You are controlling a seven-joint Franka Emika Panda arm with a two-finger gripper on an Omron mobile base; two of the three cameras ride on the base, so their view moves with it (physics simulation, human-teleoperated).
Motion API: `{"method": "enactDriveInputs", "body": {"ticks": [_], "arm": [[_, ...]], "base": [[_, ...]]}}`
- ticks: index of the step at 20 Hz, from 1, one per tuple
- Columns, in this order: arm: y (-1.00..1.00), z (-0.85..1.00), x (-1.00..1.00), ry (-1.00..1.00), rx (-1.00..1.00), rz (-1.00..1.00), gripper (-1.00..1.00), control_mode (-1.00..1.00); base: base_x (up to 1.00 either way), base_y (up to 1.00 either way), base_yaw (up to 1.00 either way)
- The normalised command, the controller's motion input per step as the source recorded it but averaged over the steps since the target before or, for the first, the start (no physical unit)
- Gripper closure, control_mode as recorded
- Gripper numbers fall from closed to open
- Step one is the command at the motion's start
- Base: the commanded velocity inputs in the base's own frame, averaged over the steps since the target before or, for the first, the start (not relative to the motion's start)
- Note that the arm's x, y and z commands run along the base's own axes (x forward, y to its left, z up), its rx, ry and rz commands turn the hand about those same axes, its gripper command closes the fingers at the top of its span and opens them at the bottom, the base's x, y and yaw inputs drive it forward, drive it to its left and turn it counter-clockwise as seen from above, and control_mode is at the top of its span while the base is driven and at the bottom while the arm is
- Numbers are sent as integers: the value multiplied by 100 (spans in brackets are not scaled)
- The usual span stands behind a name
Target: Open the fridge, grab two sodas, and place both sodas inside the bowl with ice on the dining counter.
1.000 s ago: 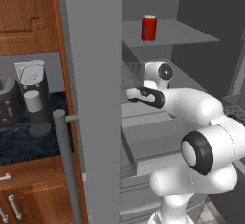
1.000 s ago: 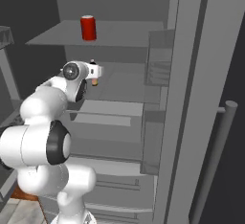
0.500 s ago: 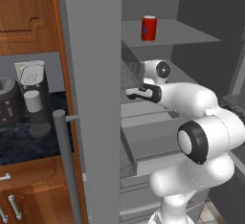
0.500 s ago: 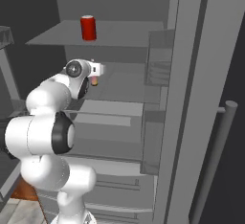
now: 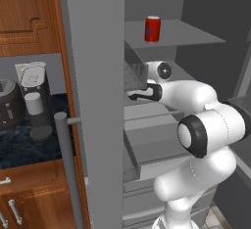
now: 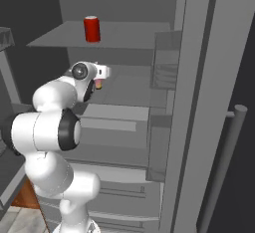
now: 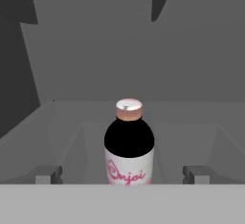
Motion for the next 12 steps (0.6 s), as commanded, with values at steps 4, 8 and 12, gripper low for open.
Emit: {"method": "enactDriveInputs", "body": {"ticks": [4,8,12], "arm": [[-6,-15,13,0,-3,0,-100,-100],[0,-9,10,0,-1,0,-100,-100],[0,-3,10,0,0,0,-100,-100]], "base": [[0,0,0],[0,0,0],[0,0,0]]}}
